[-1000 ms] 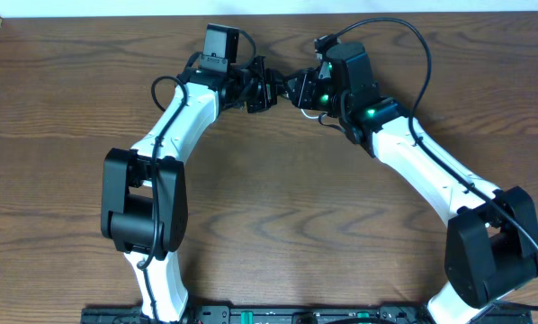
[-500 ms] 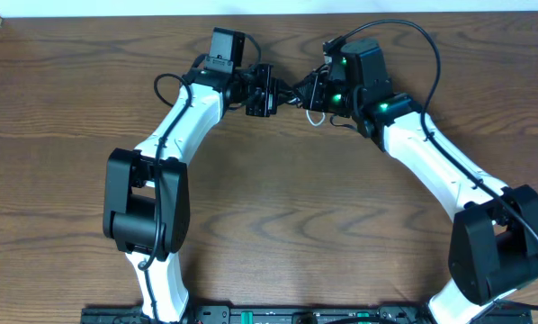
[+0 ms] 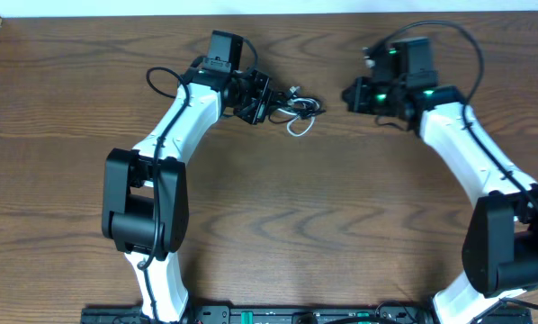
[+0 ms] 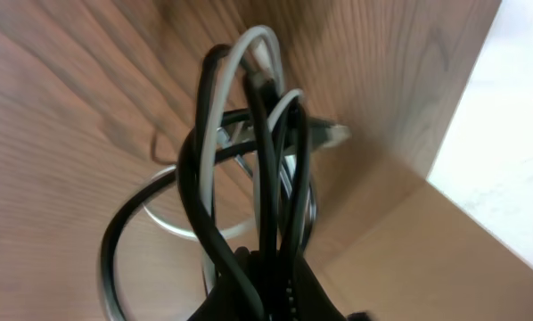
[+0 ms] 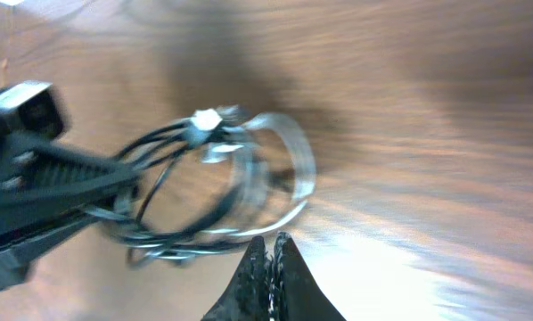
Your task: Untangle cables
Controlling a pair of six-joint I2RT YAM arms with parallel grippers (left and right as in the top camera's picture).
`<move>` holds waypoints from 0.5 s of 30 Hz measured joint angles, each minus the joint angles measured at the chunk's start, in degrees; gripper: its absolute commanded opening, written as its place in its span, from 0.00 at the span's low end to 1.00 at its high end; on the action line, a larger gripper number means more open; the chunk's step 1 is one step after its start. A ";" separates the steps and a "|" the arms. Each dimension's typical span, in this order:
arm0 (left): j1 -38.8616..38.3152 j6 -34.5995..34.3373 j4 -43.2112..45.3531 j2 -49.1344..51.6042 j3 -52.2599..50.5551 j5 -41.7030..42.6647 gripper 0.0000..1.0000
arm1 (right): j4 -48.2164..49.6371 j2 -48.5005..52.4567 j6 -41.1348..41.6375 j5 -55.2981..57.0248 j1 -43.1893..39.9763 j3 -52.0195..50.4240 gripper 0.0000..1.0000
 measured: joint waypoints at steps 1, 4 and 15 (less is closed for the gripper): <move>0.11 1.40 -0.22 0.00 0.00 -0.31 0.08 | -0.11 0.00 -0.76 0.17 -0.90 0.00 0.01; -0.11 4.17 -1.49 0.00 0.00 -0.72 0.07 | -0.24 0.00 -2.40 0.28 -1.70 0.00 0.01; -1.86 -6.67 -2.40 0.00 0.00 -1.77 0.07 | 1.16 0.00 -8.02 -10.67 0.48 0.00 0.41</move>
